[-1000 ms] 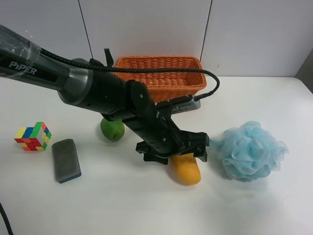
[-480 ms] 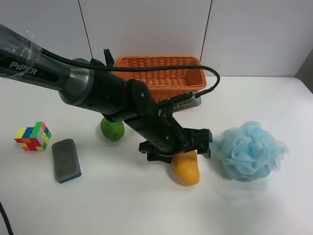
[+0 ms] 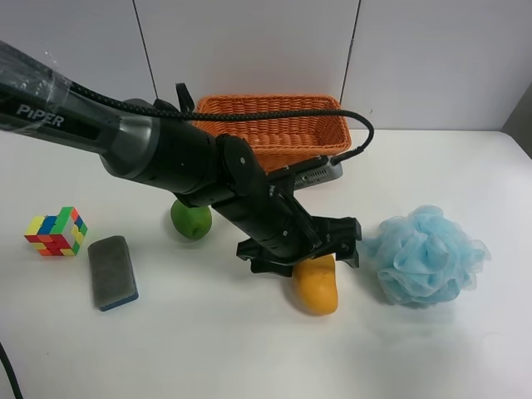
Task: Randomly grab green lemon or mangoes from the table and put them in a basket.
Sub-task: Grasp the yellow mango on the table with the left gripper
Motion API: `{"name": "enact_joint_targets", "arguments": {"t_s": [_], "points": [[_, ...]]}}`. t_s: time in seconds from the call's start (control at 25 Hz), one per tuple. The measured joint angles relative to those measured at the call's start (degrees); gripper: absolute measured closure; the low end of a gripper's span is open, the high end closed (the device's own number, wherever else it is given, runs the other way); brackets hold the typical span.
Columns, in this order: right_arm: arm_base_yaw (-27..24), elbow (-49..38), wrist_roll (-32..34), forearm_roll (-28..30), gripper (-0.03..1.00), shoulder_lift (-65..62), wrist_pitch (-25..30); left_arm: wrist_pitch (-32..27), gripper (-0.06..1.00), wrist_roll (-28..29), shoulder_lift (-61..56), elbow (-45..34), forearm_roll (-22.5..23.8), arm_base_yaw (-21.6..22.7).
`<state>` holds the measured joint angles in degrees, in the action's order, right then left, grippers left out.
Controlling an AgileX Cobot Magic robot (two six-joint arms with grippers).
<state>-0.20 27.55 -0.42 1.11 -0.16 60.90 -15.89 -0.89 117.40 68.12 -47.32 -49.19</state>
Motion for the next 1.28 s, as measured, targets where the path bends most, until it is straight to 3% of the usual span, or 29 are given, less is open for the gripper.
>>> {"name": "enact_joint_targets", "arguments": {"t_s": [1.16,1.28], "points": [[0.0,0.0,0.4,0.0,-0.01,0.0,0.0,1.1,0.02,-0.5,1.7,1.0,1.9,0.0],[0.0,0.0,0.4,0.0,-0.01,0.0,0.0,1.1,0.07,-0.5,1.7,1.0,1.9,0.0]]}}
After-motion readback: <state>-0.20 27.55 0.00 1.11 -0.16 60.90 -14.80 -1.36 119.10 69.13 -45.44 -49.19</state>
